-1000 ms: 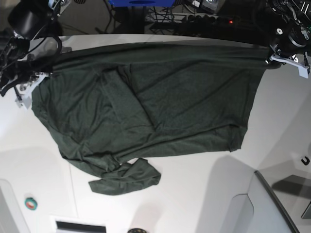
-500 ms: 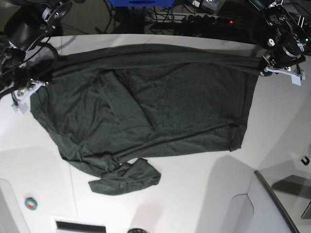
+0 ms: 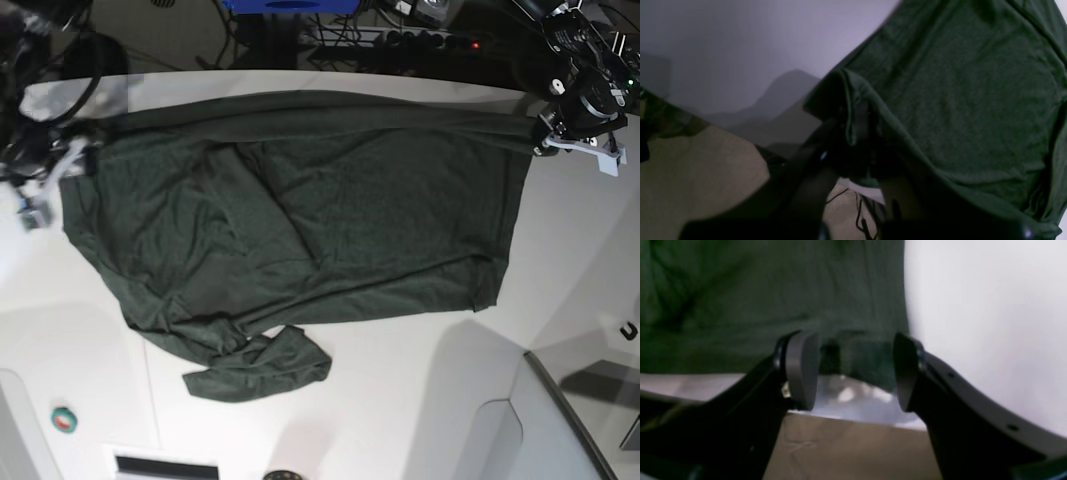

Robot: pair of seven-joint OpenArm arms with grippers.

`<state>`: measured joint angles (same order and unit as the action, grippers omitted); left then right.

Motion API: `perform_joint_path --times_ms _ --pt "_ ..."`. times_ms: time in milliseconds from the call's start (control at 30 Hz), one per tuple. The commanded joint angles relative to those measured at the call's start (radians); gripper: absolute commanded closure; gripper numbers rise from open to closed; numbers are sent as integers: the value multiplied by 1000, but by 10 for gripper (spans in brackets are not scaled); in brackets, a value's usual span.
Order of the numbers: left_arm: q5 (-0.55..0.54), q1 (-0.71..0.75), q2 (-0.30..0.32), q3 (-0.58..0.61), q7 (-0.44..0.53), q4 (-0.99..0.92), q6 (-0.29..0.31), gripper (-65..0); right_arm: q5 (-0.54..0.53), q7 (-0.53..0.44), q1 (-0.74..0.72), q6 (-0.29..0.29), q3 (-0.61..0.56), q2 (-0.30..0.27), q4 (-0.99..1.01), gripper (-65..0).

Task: Layout the t-shirt on the table in an organized manner, then fold the t-shirt properly
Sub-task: 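Pull the held shirt edge with both grippers to straighten it, then release the shirt edge with the right gripper and lift it away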

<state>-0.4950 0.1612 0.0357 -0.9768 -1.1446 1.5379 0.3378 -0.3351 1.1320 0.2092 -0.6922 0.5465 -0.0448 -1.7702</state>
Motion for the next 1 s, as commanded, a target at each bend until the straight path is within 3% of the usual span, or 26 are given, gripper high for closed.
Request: perform_joint_path --times_ms 0,67,167,200,267,400,967 --pt "-9 -4 14 -3 10 20 -1 0 -6 -20 25 -6 -29 -7 -30 -332" --pt "-9 -4 14 -3 10 22 -1 0 -6 -39 55 -6 -82 1 -38 -272" --pt "-9 2 14 -3 10 37 -1 0 -3 -33 59 -6 -122 15 14 -21" --pt "-9 4 14 -3 10 45 -1 0 -2 -33 59 -6 -122 20 33 0" --pt "-9 7 14 -1 10 63 -1 0 -2 -36 59 -6 -127 21 69 -42" --pt "-9 8 13 -1 10 72 -1 0 -2 -39 52 -6 -127 21 123 -8" --pt "-9 11 10 -1 10 72 -1 0 -2 -33 34 -6 -127 23 161 -8"
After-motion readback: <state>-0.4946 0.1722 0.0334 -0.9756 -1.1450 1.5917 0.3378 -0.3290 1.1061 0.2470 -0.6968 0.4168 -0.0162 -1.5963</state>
